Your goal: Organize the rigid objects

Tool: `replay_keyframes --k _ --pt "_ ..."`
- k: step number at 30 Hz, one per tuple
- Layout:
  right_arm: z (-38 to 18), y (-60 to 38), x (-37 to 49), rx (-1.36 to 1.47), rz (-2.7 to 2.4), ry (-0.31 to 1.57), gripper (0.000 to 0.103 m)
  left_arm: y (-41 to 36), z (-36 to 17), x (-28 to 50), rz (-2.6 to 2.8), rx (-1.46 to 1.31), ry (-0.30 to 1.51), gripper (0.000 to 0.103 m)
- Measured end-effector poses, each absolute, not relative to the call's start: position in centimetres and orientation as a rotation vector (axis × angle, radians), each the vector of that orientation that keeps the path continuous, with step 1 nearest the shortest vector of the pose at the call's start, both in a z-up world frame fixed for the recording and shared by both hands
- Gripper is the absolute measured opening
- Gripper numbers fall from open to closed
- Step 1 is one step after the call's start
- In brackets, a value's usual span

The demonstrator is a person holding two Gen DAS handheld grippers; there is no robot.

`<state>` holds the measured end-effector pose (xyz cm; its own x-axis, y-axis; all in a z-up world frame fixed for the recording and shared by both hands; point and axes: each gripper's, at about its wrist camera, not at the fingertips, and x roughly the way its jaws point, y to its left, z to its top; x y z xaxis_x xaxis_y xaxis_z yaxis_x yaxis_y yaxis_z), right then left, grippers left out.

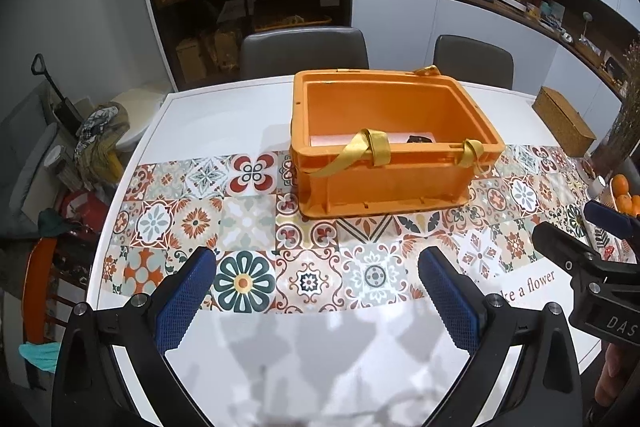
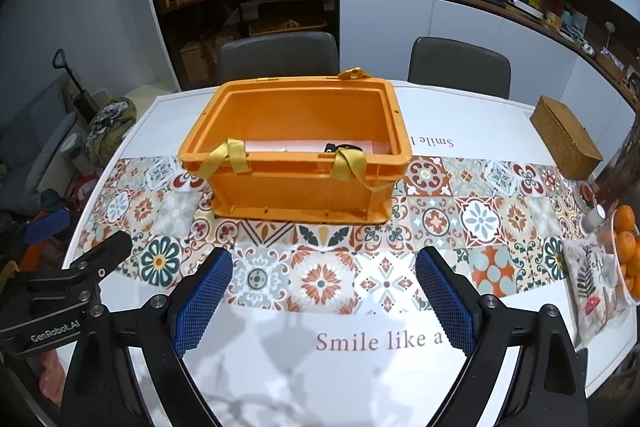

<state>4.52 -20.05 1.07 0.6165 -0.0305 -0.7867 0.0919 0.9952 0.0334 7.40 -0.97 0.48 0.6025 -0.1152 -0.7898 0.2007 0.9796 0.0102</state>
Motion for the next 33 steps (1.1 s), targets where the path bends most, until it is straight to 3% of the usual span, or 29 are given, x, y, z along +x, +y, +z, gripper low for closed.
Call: replay_keyframes --k 33 --pt "1.43 -20.19 3.74 0.105 -0.05 0.914 0.093 -0.98 0.94 7.17 -0.177 0.11 0.908 0.103"
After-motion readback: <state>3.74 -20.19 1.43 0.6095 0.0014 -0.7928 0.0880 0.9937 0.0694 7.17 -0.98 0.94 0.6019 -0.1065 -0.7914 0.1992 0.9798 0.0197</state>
